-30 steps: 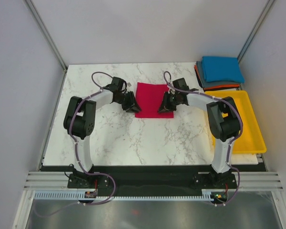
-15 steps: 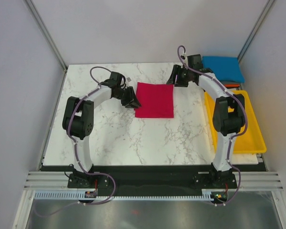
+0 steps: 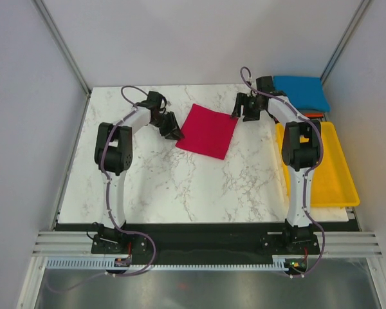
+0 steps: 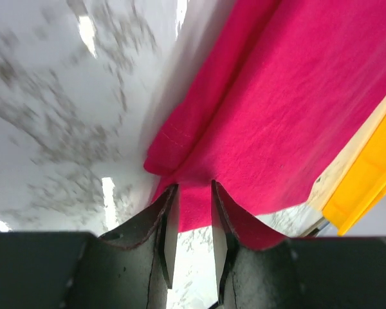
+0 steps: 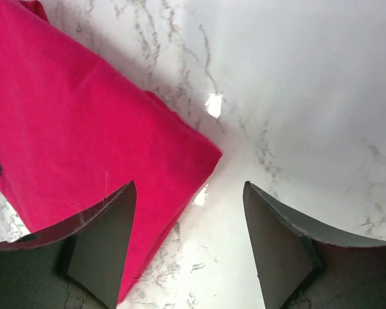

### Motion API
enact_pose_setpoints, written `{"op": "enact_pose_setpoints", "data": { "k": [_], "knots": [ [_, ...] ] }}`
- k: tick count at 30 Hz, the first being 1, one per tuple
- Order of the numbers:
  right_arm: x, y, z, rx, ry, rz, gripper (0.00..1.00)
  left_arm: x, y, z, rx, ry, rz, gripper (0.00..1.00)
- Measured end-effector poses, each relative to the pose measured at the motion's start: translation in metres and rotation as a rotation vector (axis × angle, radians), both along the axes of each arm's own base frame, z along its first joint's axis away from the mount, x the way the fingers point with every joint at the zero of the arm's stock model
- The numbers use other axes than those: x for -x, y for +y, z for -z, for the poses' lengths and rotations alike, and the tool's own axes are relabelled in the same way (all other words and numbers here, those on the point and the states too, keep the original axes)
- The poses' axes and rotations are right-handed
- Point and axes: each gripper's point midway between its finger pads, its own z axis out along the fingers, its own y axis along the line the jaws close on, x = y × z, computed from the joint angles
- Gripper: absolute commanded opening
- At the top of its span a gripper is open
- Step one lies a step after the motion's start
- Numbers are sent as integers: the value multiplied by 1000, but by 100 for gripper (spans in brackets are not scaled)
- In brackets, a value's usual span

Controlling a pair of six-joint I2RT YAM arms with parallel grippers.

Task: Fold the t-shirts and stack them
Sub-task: Neatly place the folded tshirt to the corner

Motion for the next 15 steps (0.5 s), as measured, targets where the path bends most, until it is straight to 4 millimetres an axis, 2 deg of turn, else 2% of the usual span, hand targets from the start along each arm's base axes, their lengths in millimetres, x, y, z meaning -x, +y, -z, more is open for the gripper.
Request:
{"op": "enact_pose_setpoints", "data": {
  "k": [3, 7, 12, 15],
  "knots": [
    [-4, -7, 8, -6, 7, -10, 77, -19, 6, -8, -3, -24, -15, 34],
    [-7, -8, 19, -8, 17, -21, 78, -28, 9, -26, 10, -56, -18, 36],
    [-11, -1, 23, -27, 15, -40, 78, -16, 12, -48, 3, -71, 2, 36],
    [-11, 2, 23, -38, 14, -49, 77, 5, 18, -70, -10, -91, 19, 36]
  ]
}}
